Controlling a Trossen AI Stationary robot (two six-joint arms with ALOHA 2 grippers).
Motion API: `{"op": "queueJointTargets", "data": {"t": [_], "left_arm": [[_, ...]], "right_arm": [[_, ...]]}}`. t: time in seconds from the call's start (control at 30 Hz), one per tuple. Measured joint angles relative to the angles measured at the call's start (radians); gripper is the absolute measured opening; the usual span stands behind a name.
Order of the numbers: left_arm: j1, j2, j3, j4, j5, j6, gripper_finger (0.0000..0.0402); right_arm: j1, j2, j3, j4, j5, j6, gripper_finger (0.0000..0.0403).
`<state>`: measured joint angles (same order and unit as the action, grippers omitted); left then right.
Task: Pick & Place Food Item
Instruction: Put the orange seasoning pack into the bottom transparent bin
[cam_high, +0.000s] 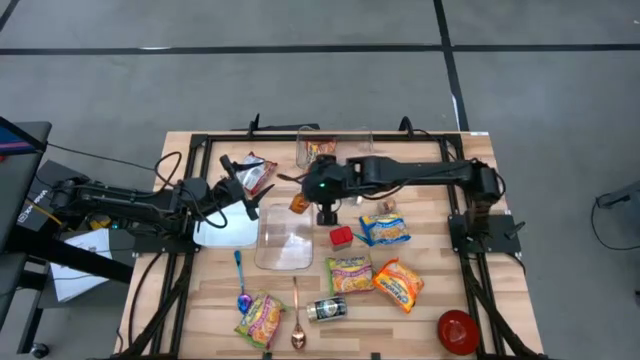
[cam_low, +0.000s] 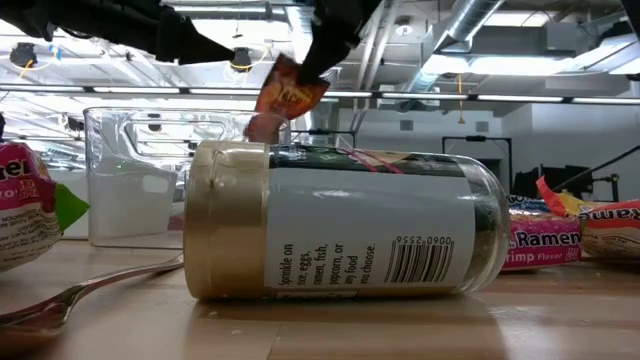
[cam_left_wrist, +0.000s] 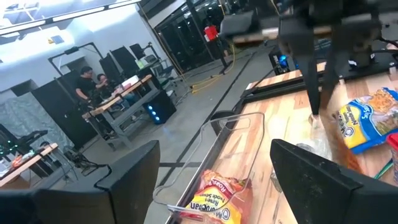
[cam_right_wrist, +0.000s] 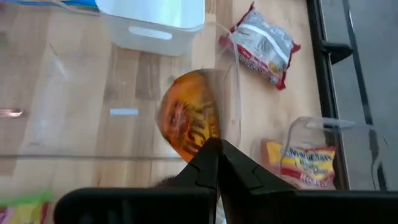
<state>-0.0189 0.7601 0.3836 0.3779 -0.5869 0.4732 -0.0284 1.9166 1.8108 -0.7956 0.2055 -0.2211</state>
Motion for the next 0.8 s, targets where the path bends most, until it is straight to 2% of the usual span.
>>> {"op": "queueJointTargets", "data": {"t": [0.8], "left_arm": [[0.000,0.000,0.000,-0.019,0.000,-0.003,0.0298]], "right_arm": [[-0.027,0.125,0.018,0.064,0.002,-0.047,0.0000]]}}
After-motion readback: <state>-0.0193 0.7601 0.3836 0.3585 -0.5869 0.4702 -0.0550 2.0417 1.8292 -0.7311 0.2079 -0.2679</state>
